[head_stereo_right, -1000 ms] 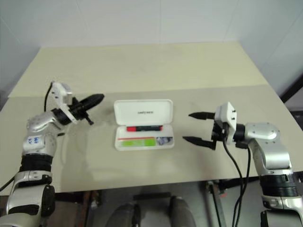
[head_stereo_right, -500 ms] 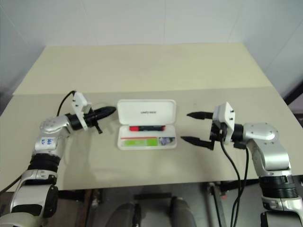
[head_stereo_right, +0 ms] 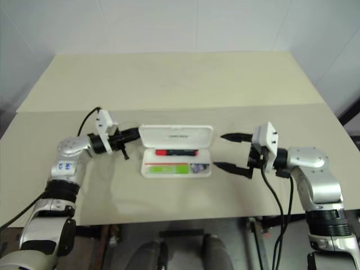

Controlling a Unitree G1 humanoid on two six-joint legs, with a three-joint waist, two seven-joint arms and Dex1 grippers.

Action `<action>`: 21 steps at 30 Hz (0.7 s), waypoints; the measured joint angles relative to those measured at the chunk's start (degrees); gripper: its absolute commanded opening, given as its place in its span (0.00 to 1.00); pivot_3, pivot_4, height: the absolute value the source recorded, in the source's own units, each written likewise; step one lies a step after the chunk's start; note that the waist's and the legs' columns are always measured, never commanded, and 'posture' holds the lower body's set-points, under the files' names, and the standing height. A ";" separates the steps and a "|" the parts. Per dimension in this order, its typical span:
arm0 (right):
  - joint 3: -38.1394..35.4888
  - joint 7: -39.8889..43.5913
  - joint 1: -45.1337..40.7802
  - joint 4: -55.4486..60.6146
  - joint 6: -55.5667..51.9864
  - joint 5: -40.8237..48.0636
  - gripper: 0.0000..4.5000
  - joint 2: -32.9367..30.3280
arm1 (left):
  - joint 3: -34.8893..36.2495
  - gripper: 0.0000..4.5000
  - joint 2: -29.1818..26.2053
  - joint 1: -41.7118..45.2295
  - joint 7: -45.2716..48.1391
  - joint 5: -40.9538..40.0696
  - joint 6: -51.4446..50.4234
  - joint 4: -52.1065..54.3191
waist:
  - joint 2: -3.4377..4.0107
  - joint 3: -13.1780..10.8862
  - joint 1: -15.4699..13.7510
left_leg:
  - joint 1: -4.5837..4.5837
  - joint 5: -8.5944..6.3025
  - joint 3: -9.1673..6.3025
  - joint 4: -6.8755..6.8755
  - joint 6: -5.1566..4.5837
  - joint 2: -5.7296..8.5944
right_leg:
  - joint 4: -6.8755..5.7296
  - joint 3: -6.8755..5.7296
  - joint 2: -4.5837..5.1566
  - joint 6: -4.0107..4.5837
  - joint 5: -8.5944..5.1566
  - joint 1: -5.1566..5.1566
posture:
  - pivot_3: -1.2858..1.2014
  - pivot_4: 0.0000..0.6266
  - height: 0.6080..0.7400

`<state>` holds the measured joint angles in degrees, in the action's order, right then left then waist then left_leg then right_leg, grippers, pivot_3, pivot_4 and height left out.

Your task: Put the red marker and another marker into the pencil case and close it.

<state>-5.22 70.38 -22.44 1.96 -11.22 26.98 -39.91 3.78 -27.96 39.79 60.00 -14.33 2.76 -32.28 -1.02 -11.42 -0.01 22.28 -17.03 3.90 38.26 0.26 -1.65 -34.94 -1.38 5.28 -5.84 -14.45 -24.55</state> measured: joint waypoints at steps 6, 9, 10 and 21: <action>0.00 -0.09 0.63 -0.04 0.11 -0.01 1.00 0.06 | -0.83 0.00 -2.13 -1.97 8.61 -0.03 4.55 2.22 | 0.00 0.00 0.09 | 0.00 0.00 0.00 0.00 0.00 -0.01 | 0.01 0.01 0.00 0.00 0.00 0.00 | 0.52 0.24 1.00; 0.01 -0.22 0.66 -0.09 0.26 -0.03 1.00 0.22 | -2.43 0.00 -3.86 -2.19 13.77 -0.02 6.45 4.06 | 0.00 0.00 0.06 | -0.01 0.00 0.00 0.00 0.00 -0.01 | 0.05 0.01 0.00 0.01 0.00 0.00 | 0.52 0.24 1.00; 0.01 -0.27 0.66 -0.12 0.37 -0.04 1.00 0.26 | -2.81 0.00 -4.42 -2.27 15.27 -0.02 6.77 4.79 | 0.00 0.00 0.06 | -0.01 0.00 0.00 0.01 0.00 -0.01 | 0.05 0.01 0.00 0.01 0.00 0.00 | 0.52 0.24 1.00; 0.07 -1.03 1.12 -0.26 1.33 -0.09 1.00 1.00 | -9.98 0.00 -6.22 -3.30 16.36 4.48 4.47 10.96 | 0.00 0.00 0.05 | -0.01 0.00 -0.01 0.02 -0.01 0.00 | 0.02 0.03 -0.01 0.01 0.00 0.00 | 0.52 0.24 1.00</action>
<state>-5.15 69.35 -21.32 1.70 -9.89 26.89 -38.91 -6.20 -34.18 36.49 76.36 -9.85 7.23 -21.32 -1.02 -11.42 0.04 22.27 -17.03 3.89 38.28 0.25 -1.65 -34.91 -1.35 5.28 -5.84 -14.45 -24.55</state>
